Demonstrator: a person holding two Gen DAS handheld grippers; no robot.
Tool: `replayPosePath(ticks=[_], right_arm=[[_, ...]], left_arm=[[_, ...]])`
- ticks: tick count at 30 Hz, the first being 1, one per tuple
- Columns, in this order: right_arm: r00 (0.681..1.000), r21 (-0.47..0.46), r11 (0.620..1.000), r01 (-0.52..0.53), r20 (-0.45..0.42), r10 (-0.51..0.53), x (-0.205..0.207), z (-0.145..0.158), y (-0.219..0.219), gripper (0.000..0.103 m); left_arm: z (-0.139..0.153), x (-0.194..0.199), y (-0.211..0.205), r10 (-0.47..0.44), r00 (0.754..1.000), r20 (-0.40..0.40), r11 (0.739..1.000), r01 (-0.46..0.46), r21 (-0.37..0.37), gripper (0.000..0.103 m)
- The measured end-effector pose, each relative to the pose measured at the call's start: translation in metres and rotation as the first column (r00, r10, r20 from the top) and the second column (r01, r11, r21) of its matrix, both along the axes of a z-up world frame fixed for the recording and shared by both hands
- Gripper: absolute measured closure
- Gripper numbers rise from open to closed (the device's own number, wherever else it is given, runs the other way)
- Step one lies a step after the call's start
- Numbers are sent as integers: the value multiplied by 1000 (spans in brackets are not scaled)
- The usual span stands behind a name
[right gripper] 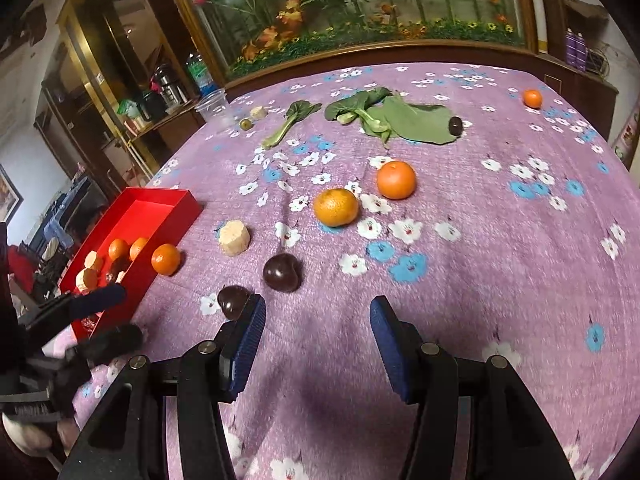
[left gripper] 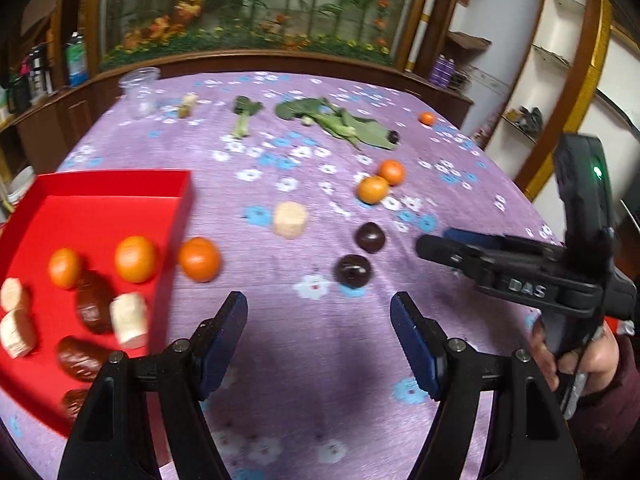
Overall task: Organize fruits
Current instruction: 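Grasp the beige round ball with the left tool while the right grasps a mandarin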
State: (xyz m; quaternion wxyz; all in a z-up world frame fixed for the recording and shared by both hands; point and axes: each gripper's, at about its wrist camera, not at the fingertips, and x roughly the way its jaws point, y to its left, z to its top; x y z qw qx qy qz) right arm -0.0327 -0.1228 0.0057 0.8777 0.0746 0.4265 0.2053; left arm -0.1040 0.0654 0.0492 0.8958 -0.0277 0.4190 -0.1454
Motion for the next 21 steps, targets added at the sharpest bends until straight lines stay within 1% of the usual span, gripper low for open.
replayPosePath(ticks=[3, 5, 7, 9, 10, 11, 14, 19, 21], right_arm=[[1000, -5, 1000, 14, 8, -14, 14, 2, 0, 44], [1000, 6, 1000, 25, 6, -25, 25, 3, 0, 44], [999, 9, 999, 31, 10, -31, 37, 5, 2, 44], [999, -4, 1000, 26, 22, -26, 46, 5, 7, 44], [999, -14, 1000, 24, 26, -24, 50, 4, 10, 44], [999, -29, 999, 23, 29, -23, 53, 3, 13, 44], [1000, -68, 998, 17, 27, -16, 63, -4, 21, 44], [1000, -101, 995, 17, 12, -16, 75, -13, 28, 44], [1000, -103, 995, 17, 6, -17, 80, -16, 30, 44]], left_arm=[[2, 14, -3, -3, 1000, 3, 1000, 3, -20, 30], [5, 30, -3, 14, 1000, 20, 1000, -14, -3, 30], [4, 47, -4, 30, 999, 26, 999, -30, 24, 34], [-1, 64, -3, 36, 999, 5, 999, -36, 30, 48], [-4, 71, -4, 38, 999, -7, 999, -37, 32, 52], [-9, 79, -4, 41, 999, -22, 998, -40, 39, 57], [-21, 95, -5, 40, 998, -54, 999, -37, 39, 58], [-38, 109, -9, 25, 996, -85, 999, -20, 50, 58], [-38, 110, -12, 14, 998, -65, 998, -10, 67, 59]])
